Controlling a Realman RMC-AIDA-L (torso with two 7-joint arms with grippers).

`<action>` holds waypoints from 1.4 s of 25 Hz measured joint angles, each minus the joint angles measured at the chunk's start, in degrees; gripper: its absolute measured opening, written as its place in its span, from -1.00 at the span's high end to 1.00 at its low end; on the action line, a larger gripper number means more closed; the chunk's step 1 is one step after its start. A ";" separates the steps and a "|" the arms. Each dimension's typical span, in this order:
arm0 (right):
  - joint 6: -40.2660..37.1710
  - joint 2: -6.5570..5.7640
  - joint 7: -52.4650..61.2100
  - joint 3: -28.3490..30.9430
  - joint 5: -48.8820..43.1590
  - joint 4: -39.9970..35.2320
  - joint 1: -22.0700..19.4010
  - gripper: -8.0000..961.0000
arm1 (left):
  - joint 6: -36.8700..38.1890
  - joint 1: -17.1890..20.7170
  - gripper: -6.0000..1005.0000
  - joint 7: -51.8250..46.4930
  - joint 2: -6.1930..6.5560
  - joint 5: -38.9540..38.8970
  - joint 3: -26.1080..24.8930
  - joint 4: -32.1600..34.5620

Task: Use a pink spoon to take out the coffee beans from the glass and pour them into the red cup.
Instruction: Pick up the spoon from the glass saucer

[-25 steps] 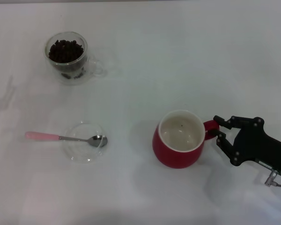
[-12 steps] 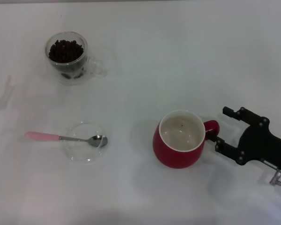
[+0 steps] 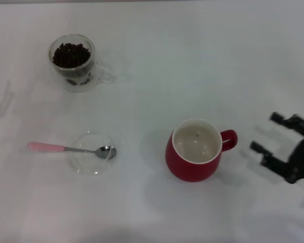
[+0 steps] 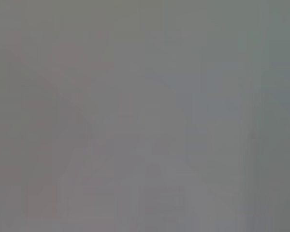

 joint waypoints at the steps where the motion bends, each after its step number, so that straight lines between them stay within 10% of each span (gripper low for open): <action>1: -2.31 -0.21 -0.93 1.25 0.01 1.39 -0.04 -0.50 | 0.30 -0.04 -0.72 -0.14 -0.06 -0.01 0.00 -0.10; 13: -23.21 -3.01 -5.32 22.06 0.13 4.54 -0.57 -0.50 | 14.58 2.38 -0.72 -13.82 -0.44 2.28 0.46 -8.39; 24: -20.46 -2.37 -6.06 32.56 0.21 -4.70 0.51 -0.50 | 13.46 7.25 -0.72 -40.94 -0.49 3.44 9.08 -13.91; 35: -16.12 -2.43 -5.99 34.25 0.18 -6.78 2.76 -0.50 | 11.68 12.33 -0.72 -43.20 -0.63 3.57 12.84 -16.49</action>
